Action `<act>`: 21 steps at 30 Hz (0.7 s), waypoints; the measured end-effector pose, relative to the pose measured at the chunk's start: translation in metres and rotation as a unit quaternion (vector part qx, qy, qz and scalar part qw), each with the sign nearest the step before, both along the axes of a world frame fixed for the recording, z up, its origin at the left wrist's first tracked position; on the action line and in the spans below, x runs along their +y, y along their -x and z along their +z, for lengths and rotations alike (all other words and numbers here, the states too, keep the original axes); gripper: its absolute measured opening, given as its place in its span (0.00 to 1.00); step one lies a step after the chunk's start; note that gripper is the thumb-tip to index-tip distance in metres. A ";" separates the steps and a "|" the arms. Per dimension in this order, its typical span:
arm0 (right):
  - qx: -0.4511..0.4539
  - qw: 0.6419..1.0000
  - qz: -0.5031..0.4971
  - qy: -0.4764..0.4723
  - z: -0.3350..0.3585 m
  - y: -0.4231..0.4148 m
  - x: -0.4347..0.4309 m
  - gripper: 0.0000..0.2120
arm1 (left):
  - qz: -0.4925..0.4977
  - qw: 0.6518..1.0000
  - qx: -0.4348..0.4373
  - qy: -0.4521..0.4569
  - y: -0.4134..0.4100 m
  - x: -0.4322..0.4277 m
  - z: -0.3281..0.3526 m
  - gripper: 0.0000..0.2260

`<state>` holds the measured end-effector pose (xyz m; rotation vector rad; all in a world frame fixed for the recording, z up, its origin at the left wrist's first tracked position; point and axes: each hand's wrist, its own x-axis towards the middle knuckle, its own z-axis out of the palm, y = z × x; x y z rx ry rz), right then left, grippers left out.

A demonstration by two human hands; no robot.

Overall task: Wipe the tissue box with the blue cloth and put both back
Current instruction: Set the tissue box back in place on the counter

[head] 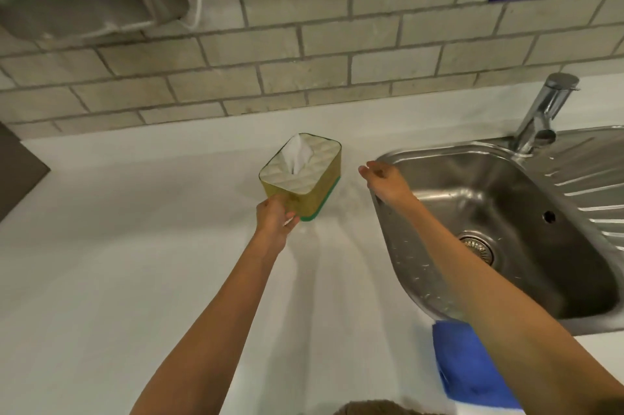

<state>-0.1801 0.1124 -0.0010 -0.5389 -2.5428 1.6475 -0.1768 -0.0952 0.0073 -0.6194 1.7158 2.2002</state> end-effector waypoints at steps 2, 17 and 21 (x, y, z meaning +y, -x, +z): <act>-0.010 1.000 -0.007 0.028 -0.004 0.015 -0.005 0.25 | -0.013 1.000 -0.006 -0.011 0.013 -0.003 0.000 0.06; -0.032 0.999 0.012 0.008 -0.031 0.101 -0.004 0.36 | -0.005 0.996 0.050 0.070 0.128 -0.002 0.001 0.08; 0.007 1.000 -0.002 -0.007 -0.032 0.113 -0.005 0.33 | -0.005 0.996 0.041 0.083 0.152 0.004 -0.001 0.11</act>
